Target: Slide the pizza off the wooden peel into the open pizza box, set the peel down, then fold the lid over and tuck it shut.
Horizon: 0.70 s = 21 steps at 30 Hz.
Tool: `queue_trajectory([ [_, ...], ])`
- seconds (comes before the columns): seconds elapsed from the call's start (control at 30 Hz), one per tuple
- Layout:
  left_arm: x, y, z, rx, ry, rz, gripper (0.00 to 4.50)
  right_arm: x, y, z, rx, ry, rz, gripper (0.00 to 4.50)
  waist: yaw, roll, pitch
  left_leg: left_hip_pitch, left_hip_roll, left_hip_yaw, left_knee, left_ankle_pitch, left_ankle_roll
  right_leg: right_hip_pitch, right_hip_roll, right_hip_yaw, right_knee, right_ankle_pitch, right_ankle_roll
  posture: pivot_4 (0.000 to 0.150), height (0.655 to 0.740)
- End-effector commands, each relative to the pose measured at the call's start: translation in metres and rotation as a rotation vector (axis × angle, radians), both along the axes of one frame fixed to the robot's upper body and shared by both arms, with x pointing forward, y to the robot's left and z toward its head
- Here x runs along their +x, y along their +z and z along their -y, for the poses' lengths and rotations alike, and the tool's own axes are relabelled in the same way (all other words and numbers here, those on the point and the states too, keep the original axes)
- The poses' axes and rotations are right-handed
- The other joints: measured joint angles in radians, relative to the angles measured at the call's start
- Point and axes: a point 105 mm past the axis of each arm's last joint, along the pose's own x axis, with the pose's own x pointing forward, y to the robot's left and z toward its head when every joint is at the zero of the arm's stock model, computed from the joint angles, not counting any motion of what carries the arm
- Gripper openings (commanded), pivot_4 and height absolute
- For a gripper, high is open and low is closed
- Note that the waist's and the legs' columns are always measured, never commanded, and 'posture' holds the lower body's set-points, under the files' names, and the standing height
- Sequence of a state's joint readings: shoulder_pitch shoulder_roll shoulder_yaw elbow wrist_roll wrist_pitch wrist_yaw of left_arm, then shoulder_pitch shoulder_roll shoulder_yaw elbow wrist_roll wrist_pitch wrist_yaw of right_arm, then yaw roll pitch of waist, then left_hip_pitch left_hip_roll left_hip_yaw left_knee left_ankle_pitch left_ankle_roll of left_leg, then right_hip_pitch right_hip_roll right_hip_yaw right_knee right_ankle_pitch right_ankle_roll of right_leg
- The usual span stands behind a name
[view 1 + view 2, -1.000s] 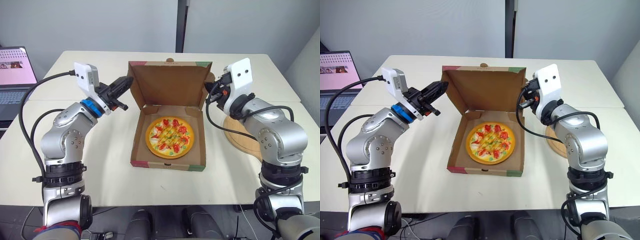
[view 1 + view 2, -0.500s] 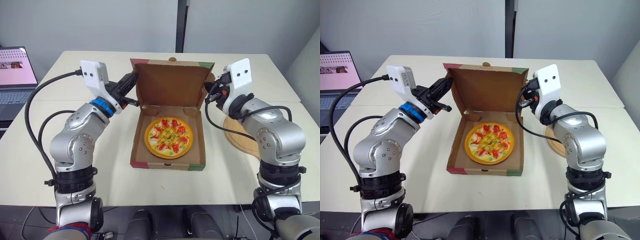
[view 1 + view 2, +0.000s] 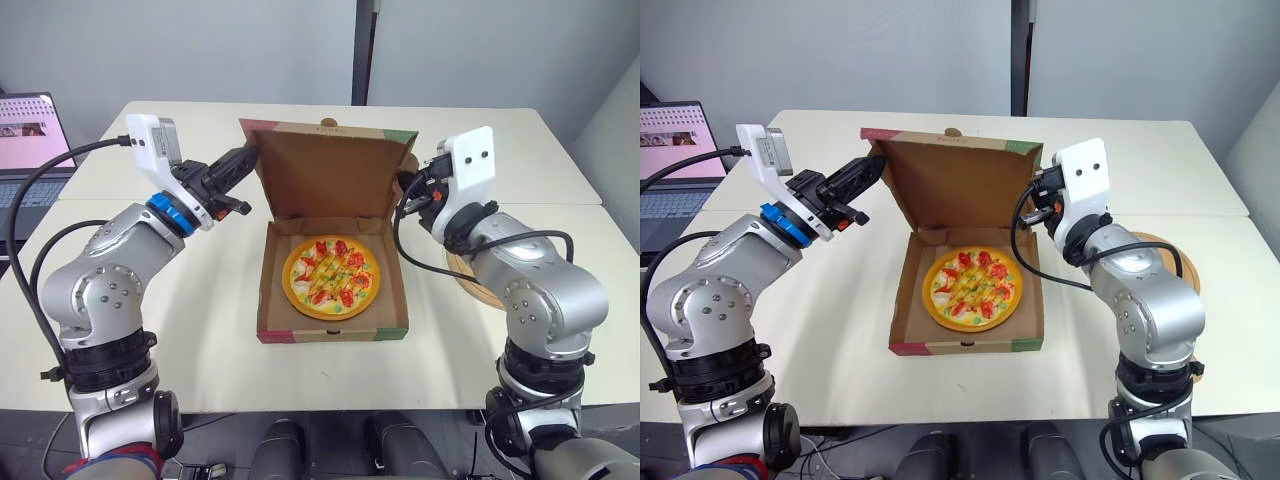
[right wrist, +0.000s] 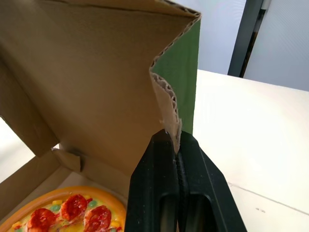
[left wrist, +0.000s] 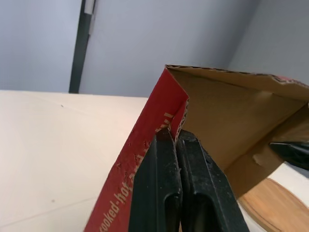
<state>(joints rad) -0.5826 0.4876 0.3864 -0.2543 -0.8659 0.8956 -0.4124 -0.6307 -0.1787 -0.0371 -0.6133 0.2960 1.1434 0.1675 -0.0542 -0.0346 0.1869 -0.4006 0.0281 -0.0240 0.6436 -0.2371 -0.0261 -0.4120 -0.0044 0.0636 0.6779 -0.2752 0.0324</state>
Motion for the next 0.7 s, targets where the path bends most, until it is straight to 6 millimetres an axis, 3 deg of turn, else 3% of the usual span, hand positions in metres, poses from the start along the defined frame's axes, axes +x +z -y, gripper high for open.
queue_trajectory([
  [0.03,-0.010,0.004,0.015,-0.001,-0.100,0.011,0.02,-0.015,0.006,-0.020,0.009,0.089,0.044,0.00,0.000,0.000,0.000,0.000,0.000,0.000,0.000,0.000,0.000,0.000,0.000,0.000,0.000,0.000,0.000,0.150,0.7344],
  [0.4,-0.028,-0.013,0.013,0.013,-0.066,-0.023,0.02,-0.020,-0.007,-0.015,0.022,0.064,0.028,0.00,0.000,0.000,0.000,0.000,0.001,0.000,0.000,0.000,0.000,0.000,0.000,0.001,0.000,0.000,0.000,0.150,0.7344],
  [0.7,-0.053,-0.029,0.008,0.031,-0.014,-0.058,0.02,-0.037,-0.021,-0.014,0.050,0.063,-0.009,0.00,0.000,0.000,0.000,0.001,0.001,-0.001,0.000,0.000,0.000,0.001,0.000,0.002,-0.001,-0.003,0.004,0.150,0.7344],
])
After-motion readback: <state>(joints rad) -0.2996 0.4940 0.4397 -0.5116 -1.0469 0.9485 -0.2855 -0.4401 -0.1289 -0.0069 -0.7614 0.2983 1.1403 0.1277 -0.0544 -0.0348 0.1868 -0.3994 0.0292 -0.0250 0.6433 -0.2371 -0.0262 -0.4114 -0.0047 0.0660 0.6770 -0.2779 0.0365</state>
